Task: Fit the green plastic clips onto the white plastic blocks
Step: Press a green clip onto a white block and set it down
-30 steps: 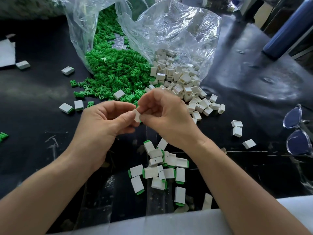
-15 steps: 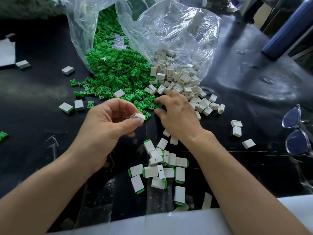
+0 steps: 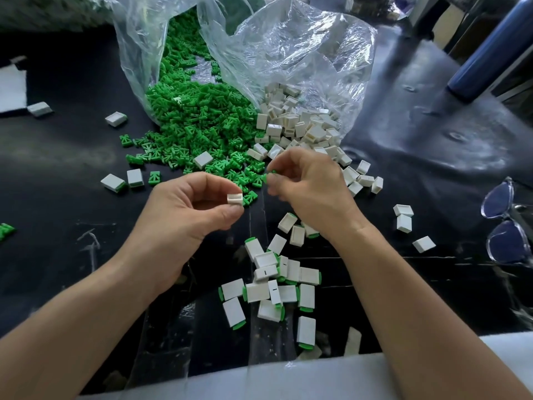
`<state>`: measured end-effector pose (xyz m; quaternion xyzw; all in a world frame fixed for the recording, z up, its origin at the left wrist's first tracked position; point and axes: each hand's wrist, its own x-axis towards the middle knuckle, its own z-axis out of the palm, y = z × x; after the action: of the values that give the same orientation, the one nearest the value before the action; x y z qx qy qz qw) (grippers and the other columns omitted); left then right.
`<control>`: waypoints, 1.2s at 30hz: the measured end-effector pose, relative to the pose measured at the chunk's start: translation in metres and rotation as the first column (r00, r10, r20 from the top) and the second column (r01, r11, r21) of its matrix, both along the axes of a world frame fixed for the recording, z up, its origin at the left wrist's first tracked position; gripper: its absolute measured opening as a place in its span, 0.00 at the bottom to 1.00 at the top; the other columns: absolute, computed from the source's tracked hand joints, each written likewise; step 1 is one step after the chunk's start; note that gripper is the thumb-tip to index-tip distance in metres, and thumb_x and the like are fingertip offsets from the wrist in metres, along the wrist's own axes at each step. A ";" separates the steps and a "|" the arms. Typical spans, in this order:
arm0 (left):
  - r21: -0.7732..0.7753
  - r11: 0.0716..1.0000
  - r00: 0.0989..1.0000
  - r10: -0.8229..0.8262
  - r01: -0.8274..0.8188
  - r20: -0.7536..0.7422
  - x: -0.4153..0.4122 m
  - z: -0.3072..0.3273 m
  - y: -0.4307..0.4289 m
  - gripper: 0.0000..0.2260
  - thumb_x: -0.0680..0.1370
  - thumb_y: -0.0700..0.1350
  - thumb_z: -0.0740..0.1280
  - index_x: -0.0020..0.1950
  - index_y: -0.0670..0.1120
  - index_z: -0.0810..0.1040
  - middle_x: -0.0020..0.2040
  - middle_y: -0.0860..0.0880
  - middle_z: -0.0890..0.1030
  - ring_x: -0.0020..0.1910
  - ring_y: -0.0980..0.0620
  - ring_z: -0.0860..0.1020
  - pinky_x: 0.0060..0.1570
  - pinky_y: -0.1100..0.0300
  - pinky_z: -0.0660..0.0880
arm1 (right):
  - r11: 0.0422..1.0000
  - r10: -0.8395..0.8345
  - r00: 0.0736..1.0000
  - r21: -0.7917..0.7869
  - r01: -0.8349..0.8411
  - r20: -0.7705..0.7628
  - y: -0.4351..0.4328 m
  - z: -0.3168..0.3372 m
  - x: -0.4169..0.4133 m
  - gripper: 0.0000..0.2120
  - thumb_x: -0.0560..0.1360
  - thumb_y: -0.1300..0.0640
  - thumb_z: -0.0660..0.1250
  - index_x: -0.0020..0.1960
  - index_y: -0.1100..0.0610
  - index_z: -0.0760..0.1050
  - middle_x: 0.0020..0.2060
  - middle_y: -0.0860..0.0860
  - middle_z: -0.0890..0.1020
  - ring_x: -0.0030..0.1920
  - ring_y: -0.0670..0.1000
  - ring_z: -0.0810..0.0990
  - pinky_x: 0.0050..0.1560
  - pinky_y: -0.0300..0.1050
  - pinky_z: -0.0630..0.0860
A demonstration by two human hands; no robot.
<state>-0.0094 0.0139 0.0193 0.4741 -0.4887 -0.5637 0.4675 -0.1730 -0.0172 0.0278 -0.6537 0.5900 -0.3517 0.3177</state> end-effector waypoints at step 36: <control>-0.104 0.994 0.965 -0.005 0.034 0.263 -0.001 0.007 0.007 0.06 0.65 0.48 0.67 0.40 0.50 0.81 0.32 0.43 0.82 0.27 0.60 0.77 0.28 0.70 0.73 | 0.944 0.329 0.925 0.050 -0.325 -0.192 0.017 0.015 0.010 0.07 0.77 0.58 0.62 0.40 0.53 0.70 0.34 0.52 0.76 0.37 0.51 0.73 0.41 0.45 0.69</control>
<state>-0.0105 0.0208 0.0268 0.5140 -0.5806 -0.4735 0.4178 -0.1631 0.0002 0.0431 -0.7717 0.5044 -0.2223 0.3173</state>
